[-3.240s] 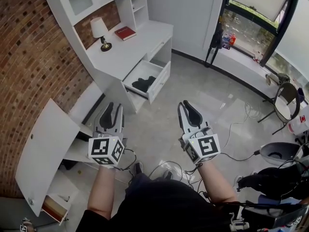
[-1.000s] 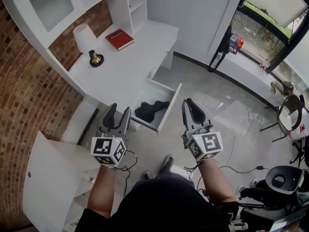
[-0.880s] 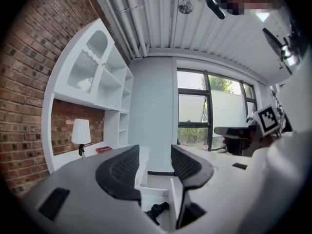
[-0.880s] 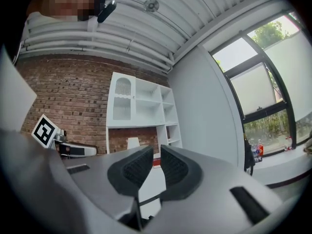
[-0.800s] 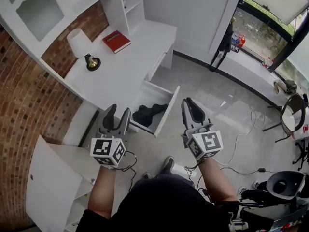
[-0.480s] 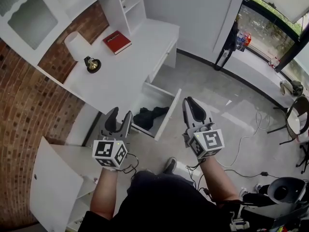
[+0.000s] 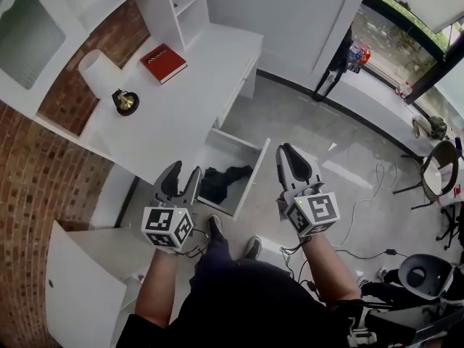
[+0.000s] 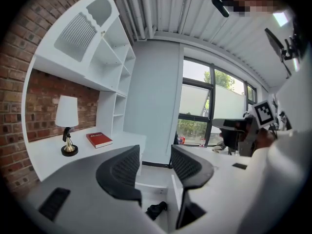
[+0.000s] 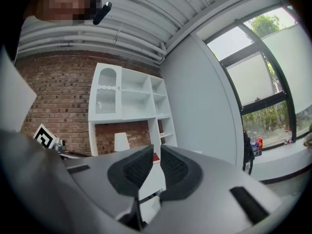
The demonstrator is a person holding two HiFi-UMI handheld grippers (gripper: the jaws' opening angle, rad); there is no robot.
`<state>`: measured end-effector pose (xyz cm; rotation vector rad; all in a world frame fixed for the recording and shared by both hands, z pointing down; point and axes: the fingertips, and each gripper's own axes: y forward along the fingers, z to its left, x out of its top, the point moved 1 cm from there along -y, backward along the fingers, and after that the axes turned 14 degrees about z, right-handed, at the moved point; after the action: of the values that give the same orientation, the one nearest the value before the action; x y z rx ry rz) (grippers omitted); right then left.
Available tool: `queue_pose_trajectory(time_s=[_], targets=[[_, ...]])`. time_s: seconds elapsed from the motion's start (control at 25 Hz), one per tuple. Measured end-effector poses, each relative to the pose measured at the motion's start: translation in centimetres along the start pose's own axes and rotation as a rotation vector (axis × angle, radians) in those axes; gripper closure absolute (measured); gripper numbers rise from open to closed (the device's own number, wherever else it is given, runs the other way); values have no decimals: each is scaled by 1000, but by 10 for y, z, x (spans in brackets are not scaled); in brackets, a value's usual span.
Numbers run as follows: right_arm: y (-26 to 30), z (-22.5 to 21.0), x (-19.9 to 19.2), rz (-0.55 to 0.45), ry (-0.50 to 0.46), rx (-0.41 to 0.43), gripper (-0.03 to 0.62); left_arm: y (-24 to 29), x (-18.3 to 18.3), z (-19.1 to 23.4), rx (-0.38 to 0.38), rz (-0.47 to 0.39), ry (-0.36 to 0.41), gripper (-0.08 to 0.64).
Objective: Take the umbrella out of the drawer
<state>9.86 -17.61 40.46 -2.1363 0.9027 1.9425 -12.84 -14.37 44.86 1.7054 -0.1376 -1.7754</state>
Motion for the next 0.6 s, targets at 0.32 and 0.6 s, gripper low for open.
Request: queue_pose_trajectory(time_s=[0.32,0.6], targets=[[63,16,11,52,-2,-140,549,76,-15,50,-156,122,121,364],[78,-2,-32,131,57,-258,545,130,-66,42,-278,245,276,364]])
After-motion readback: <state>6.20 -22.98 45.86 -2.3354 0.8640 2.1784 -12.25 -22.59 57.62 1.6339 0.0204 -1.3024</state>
